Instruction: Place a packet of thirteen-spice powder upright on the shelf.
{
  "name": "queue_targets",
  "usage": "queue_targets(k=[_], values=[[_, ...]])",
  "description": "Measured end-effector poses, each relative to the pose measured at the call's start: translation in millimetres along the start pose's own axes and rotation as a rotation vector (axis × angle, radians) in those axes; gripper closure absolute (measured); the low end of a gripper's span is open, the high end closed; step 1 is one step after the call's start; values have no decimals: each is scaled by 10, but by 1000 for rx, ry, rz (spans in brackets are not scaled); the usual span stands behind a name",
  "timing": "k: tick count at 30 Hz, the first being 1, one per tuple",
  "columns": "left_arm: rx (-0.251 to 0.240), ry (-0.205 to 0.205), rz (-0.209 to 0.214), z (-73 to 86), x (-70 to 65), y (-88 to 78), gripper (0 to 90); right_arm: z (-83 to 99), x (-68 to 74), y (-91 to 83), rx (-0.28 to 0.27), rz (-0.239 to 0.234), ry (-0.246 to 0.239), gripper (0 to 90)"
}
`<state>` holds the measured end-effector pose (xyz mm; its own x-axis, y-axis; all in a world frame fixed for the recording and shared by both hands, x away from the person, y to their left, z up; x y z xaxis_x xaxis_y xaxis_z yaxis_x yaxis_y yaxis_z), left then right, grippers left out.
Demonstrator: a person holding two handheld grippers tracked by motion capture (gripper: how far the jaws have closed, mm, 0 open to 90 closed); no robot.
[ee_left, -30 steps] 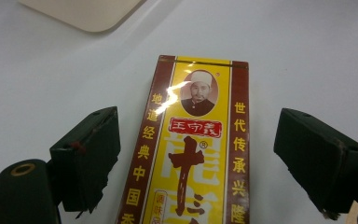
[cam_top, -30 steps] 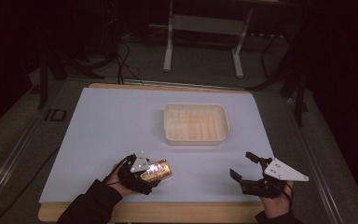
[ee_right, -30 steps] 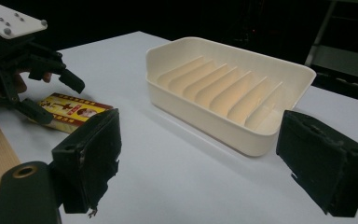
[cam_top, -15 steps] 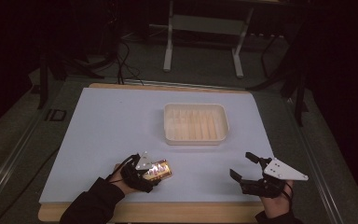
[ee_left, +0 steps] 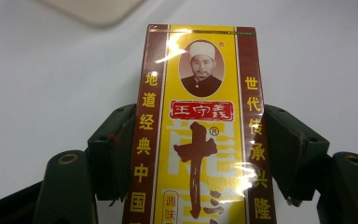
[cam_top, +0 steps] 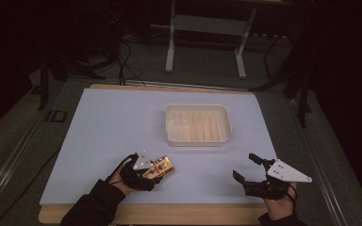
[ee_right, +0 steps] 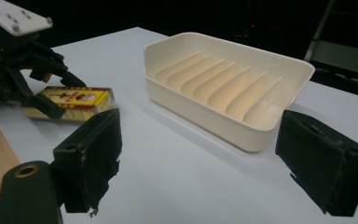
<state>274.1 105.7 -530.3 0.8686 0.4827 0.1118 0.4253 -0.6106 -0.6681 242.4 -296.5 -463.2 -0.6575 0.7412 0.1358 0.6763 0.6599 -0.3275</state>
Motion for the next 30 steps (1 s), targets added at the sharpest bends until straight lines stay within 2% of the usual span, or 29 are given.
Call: queue_targets(k=[5, 11, 16, 19, 25, 30], values=[[-67, -23, 27, -52, -36, -50, 333, 0, -3, 1, 2, 6, 5, 143], [-144, -25, 21, -160, -128, -111, 333, 10, 5, 19, 7, 21, -9, 143], [-186, -47, 35, -204, -157, -155, 334, 3, 11, 7, 2, 45, -19, 142], [-190, -40, 36, -222, -187, -156, 334, -12, 20, -5, -7, 52, -25, 143], [-239, -39, 36, -275, -248, -156, 334, -27, 42, 16, 22, 43, -6, 143], [-317, -66, 38, -349, -271, -178, 334, -76, 55, -2, -5, 69, 29, 160]])
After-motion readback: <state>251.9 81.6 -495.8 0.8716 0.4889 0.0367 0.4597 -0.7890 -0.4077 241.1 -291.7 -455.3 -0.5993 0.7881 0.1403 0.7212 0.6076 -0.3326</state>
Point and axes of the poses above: each handheld gripper's, and its own axes: y roughly forward along the jaws, z roughly out of its underside, x roughly to its left, the point moved 1 cm from there along y, roughly forward along the jaws, and after that the axes turned 10 degrees about y, right-handed, at the moved point
